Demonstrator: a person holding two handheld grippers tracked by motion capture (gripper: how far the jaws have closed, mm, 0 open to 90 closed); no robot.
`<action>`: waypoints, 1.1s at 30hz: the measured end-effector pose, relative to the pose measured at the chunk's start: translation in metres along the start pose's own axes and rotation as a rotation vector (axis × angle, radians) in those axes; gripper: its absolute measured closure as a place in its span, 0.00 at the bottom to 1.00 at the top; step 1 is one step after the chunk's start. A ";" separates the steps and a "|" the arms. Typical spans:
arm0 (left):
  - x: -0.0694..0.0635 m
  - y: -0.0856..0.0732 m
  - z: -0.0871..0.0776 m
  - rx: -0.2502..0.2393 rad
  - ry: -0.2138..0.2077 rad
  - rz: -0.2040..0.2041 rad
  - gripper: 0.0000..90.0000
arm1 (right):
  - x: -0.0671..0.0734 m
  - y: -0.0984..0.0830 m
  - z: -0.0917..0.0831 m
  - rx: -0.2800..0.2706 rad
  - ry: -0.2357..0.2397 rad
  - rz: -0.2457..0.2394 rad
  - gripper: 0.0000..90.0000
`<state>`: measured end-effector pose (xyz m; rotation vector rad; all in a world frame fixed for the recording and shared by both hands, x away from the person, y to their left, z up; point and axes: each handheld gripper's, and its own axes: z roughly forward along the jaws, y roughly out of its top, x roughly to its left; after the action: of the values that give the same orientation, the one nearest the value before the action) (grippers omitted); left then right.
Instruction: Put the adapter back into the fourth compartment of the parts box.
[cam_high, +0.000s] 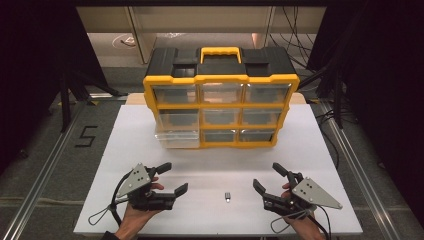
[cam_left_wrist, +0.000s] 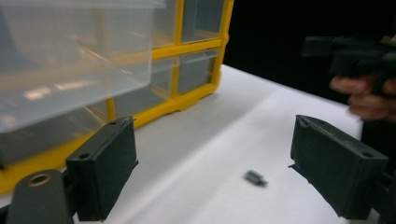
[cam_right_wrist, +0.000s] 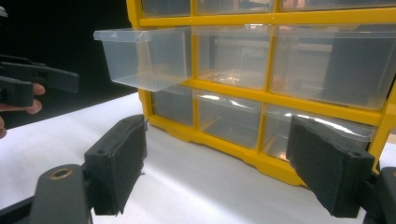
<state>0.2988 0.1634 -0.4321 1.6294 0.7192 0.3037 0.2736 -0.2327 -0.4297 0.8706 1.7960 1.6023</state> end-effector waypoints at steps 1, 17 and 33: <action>0.000 0.000 0.000 0.000 0.000 0.000 0.15 | 0.000 0.000 0.000 0.000 0.000 -0.001 0.24; -0.009 -0.002 0.017 0.085 -0.010 0.052 0.16 | -0.001 -0.002 0.001 0.006 -0.001 0.007 0.24; -0.021 0.000 0.051 0.241 -0.044 0.102 0.15 | -0.005 -0.003 0.003 0.015 -0.020 0.016 0.24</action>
<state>0.3120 0.1106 -0.4376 1.9002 0.6592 0.2610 0.2785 -0.2354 -0.4333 0.9063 1.7942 1.5864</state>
